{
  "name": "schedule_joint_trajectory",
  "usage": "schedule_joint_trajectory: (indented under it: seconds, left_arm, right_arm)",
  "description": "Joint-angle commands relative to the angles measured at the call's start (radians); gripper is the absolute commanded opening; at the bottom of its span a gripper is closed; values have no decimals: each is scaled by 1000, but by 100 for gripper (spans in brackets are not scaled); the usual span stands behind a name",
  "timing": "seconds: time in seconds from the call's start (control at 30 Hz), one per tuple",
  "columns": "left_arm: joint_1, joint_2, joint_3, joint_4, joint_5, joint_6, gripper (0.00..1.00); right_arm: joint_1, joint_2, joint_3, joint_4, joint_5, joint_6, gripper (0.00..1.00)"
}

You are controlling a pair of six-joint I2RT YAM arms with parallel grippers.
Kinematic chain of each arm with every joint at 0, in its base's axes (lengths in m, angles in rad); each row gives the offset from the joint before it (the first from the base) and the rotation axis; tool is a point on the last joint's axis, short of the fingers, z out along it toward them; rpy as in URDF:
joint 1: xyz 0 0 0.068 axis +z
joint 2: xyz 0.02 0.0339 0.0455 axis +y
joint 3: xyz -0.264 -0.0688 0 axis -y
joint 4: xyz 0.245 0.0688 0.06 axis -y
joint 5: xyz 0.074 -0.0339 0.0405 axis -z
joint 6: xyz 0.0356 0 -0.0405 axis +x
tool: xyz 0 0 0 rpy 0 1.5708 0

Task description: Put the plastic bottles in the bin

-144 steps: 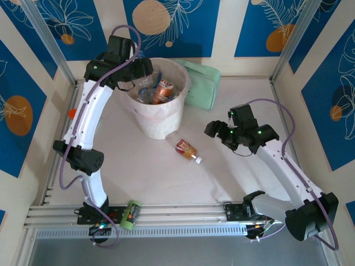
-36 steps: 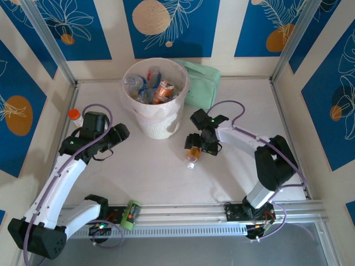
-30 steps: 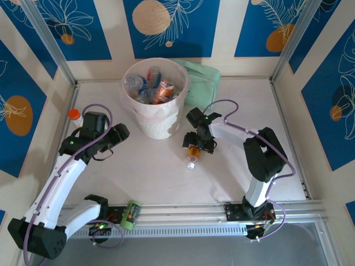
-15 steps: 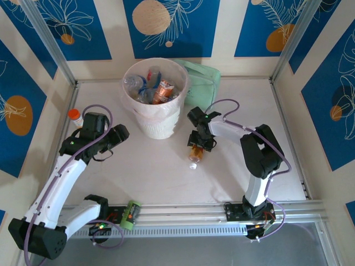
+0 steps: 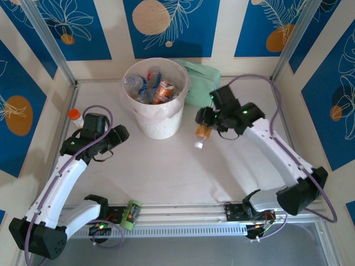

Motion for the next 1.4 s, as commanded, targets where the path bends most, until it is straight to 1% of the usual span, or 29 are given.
schedule_joint_trajectory:
  seconds: [0.0, 0.13, 0.43, 0.53, 0.6, 0.7, 0.73, 0.8, 0.83, 0.87, 1.13, 1.23, 1.37]
  left_arm:
    - [16, 2, -9, 23, 26, -1, 77]
    - [15, 7, -12, 22, 31, 5, 77]
    - [15, 15, -16, 30, 59, 0, 76]
    - [15, 23, -16, 37, 64, 2, 76]
    - [14, 29, -22, 46, 70, 2, 76]
    - [15, 34, -34, 57, 78, -1, 76]
    - [15, 35, -37, 59, 79, -1, 76]
    - [15, 36, -42, 64, 83, 1, 76]
    - [15, 37, -43, 65, 83, 0, 76]
    - [15, 38, -44, 67, 84, 1, 76]
    - [15, 38, -49, 79, 86, -10, 75]
    - [15, 32, -50, 78, 82, -11, 75]
    - [14, 27, -38, 77, 72, -4, 75]
  right_arm:
    - [-4, 35, 177, 13, -52, -27, 57]
    - [-5, 206, 445, 58, -127, -23, 57]
    - [-7, 687, 1117, -38, -208, 28, 57]
    - [-17, 815, 1278, -55, -253, 68, 57]
    - [-25, 851, 1293, -18, -281, 97, 57]
    - [-38, 860, 1235, 82, -332, 129, 58]
    - [-40, 862, 1221, 106, -339, 135, 63]
    - [-46, 877, 1224, 125, -359, 140, 81]
    - [-50, 888, 1240, 121, -368, 140, 89]
    - [-51, 897, 1257, 109, -363, 139, 92]
    - [-56, 883, 1257, 75, -345, 115, 91]
    - [-48, 852, 1238, 57, -318, 82, 91]
    - [-33, 771, 1170, 17, -259, 18, 90]
